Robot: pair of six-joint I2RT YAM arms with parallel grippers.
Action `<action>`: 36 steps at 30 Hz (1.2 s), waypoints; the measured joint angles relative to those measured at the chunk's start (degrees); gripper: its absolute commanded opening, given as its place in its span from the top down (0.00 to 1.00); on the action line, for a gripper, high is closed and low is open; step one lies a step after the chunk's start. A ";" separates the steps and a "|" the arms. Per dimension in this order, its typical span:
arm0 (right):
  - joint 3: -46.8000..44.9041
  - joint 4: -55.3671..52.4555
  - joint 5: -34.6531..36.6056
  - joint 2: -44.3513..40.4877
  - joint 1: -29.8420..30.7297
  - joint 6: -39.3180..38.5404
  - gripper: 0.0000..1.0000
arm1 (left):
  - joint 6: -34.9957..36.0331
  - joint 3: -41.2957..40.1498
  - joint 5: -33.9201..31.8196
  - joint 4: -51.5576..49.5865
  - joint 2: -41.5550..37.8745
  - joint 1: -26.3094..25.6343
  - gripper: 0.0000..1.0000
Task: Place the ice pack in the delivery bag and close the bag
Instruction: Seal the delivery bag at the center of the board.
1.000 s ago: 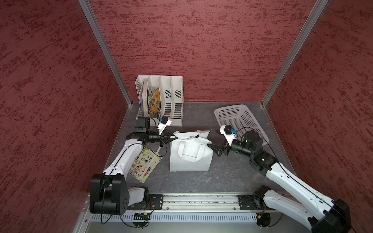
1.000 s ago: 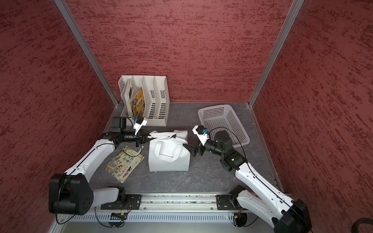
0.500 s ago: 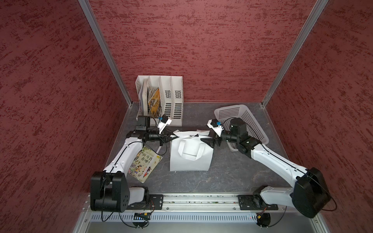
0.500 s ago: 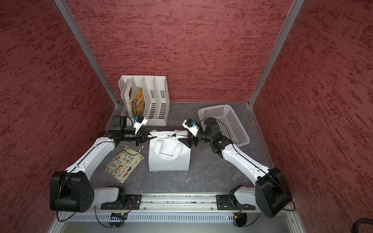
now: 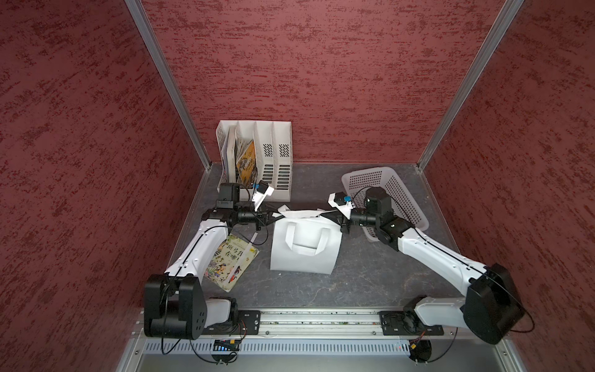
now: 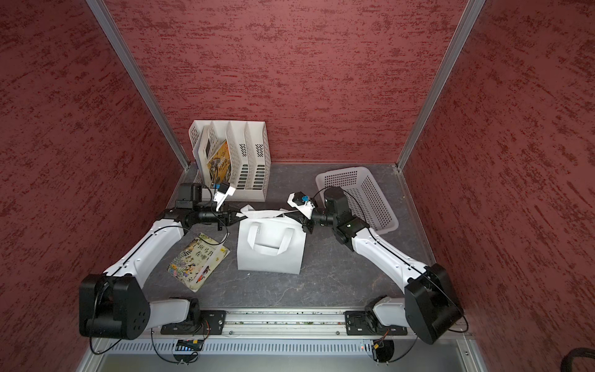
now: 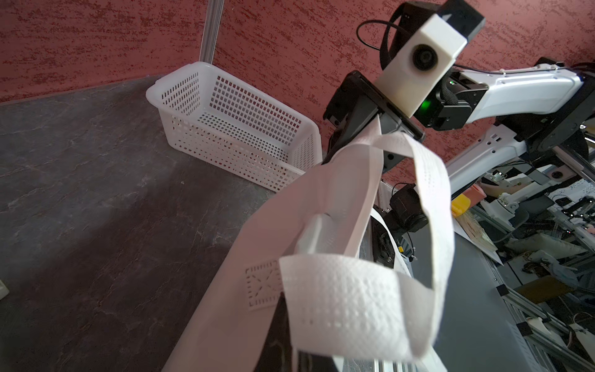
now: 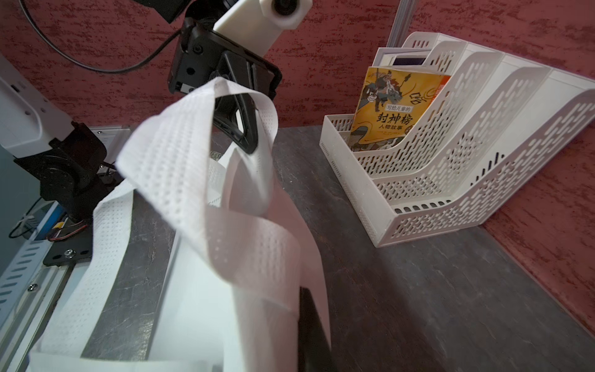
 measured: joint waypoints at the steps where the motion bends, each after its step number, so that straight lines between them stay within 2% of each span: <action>1: -1.22 0.57 1.38 -1.38 0.44 -0.63 1.00 | -2.32 -0.87 -0.28 1.55 -0.66 0.00 1.00; 7: -4.63 0.26 9.68 -6.97 4.90 -7.43 1.00 | -14.25 -6.36 0.09 10.45 -3.63 0.61 1.00; 12: -5.99 0.70 25.24 -8.55 13.18 -20.44 1.00 | -21.77 -8.31 0.57 13.70 -2.51 2.51 1.00; 15: -8.22 4.42 32.48 -8.55 15.74 -26.95 1.00 | -28.04 -10.56 1.62 18.14 -2.38 3.78 1.00; 16: -8.70 5.14 33.46 -8.55 16.13 -28.33 0.97 | -29.90 -11.39 2.32 19.78 -2.38 4.04 1.00; 17: -8.96 5.55 34.03 -8.55 16.39 -29.46 0.79 | -31.12 -12.02 3.06 21.22 -2.38 4.26 1.00; 18: -9.05 5.31 34.71 -8.68 16.50 -30.29 0.65 | -32.09 -12.52 2.89 22.62 -2.38 4.57 1.00; 21: -9.27 1.22 36.63 -12.26 14.95 -31.54 0.34 | -31.74 -12.37 0.68 24.35 -1.84 8.04 1.00; 24: -9.27 -2.82 36.61 -16.11 14.21 -30.40 0.15 | -26.69 -9.44 -0.22 20.81 -1.79 7.39 1.00; 28: -9.25 -8.11 34.51 -21.05 13.22 -25.75 0.02 | -19.17 -6.84 -0.24 15.67 -2.05 4.83 1.00; 32: -6.47 -12.94 27.80 -23.26 6.78 -12.92 0.02 | -14.27 -6.75 -0.13 13.20 -3.50 3.72 1.00; 36: 6.67 -21.00 15.08 -14.67 -1.03 -0.24 0.02 | -11.15 -6.73 -0.17 11.96 -4.70 2.84 1.00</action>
